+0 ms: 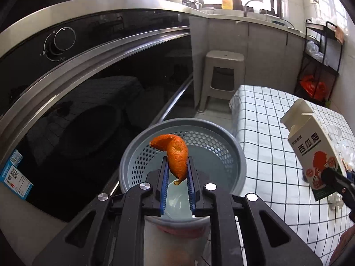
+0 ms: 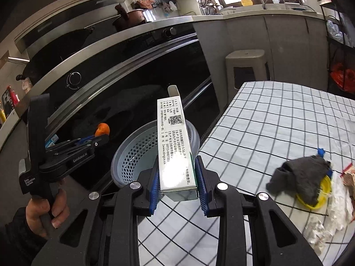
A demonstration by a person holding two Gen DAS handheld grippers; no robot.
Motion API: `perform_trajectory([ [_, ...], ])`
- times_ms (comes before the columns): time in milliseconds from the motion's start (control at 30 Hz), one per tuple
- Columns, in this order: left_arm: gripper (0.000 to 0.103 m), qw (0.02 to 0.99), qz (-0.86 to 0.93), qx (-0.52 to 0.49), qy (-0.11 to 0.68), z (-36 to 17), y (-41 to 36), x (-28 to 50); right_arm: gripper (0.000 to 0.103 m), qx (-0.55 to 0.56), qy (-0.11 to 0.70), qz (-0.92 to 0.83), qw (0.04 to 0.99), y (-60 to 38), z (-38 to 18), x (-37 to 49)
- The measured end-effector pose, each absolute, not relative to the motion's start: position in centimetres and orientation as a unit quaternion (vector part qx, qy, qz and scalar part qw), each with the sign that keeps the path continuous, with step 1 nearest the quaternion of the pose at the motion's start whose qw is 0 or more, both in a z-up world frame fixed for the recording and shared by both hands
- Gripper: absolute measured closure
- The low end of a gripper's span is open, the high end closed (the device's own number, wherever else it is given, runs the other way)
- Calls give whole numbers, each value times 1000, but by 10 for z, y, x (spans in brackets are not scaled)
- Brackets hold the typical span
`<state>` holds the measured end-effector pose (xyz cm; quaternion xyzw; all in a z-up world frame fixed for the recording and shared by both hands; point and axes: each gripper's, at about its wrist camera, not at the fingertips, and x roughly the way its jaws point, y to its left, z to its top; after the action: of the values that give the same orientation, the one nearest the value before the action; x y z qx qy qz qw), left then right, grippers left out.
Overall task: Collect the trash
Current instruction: 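Carry the peel and carton to the grey basket and open both tools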
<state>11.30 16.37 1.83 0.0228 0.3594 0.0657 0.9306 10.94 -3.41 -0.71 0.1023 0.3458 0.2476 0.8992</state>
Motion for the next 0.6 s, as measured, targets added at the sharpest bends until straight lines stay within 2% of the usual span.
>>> perform_trajectory([
  [100, 87, 932, 85, 15, 352, 9, 180, 123, 74, 95, 365, 257, 890, -7, -14, 132],
  [600, 86, 899, 93, -39, 427, -38, 236, 169, 74, 54, 415, 261, 870, 68, -45, 188],
])
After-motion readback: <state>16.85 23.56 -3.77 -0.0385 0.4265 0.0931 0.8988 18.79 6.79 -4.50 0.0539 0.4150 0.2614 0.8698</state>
